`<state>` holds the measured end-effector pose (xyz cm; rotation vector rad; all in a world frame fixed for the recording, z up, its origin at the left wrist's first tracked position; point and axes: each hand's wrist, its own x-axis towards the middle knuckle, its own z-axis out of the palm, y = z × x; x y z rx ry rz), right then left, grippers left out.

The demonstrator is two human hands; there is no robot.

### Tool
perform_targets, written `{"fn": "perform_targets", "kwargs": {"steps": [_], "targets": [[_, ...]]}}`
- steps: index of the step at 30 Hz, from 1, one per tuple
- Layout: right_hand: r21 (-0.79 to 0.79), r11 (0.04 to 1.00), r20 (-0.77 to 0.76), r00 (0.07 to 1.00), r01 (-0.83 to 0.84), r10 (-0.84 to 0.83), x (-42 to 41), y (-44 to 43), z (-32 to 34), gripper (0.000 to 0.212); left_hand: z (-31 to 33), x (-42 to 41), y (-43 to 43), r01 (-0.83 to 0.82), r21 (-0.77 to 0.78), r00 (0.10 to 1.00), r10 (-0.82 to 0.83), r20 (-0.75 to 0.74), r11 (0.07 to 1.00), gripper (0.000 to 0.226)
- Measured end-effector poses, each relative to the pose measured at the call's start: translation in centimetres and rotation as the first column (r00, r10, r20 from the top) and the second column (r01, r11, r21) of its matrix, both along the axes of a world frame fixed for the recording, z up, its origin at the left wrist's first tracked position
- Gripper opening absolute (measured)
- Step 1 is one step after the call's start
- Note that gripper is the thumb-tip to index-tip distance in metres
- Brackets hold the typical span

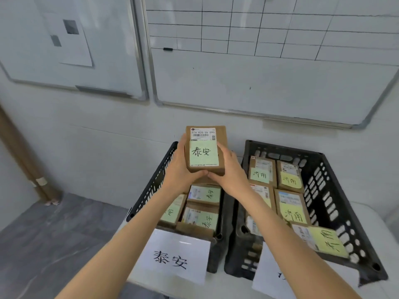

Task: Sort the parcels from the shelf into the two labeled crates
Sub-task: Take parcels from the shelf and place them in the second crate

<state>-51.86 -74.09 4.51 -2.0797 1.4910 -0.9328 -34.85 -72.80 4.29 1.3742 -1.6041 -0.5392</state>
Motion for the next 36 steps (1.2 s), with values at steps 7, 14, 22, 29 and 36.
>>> {"fn": "perform_targets", "kwargs": {"steps": [7,14,22,29,36], "targets": [[0.112,0.993,0.047,0.999,-0.028,0.023,4.0,-5.4,-2.2,0.093,-2.9,5.2,-7.1,0.013,0.078,0.999,-0.016,0.037,0.997,0.089],[0.221,0.975,0.105,0.994,-0.02,-0.004,4.8,-9.1,-3.2,0.098,-5.8,6.8,-11.4,0.067,0.138,0.995,-0.055,-0.085,0.988,0.085],[0.279,0.96,0.074,0.997,-0.003,-0.018,4.0,-12.2,-4.2,0.1,-8.9,7.9,-14.8,0.065,0.188,0.991,-0.042,-0.125,0.98,0.084],[0.315,0.937,0.066,0.981,0.153,-0.182,0.4,-13.0,-5.2,0.086,-12.5,5.2,-17.1,0.118,0.253,0.993,-0.119,-0.012,0.96,0.085],[0.293,0.911,-0.003,0.953,0.29,-0.302,-2.9,-12.4,-6.9,0.071,-16.5,0.2,-18.7,0.151,0.303,0.982,-0.177,0.06,0.941,0.086]]}}
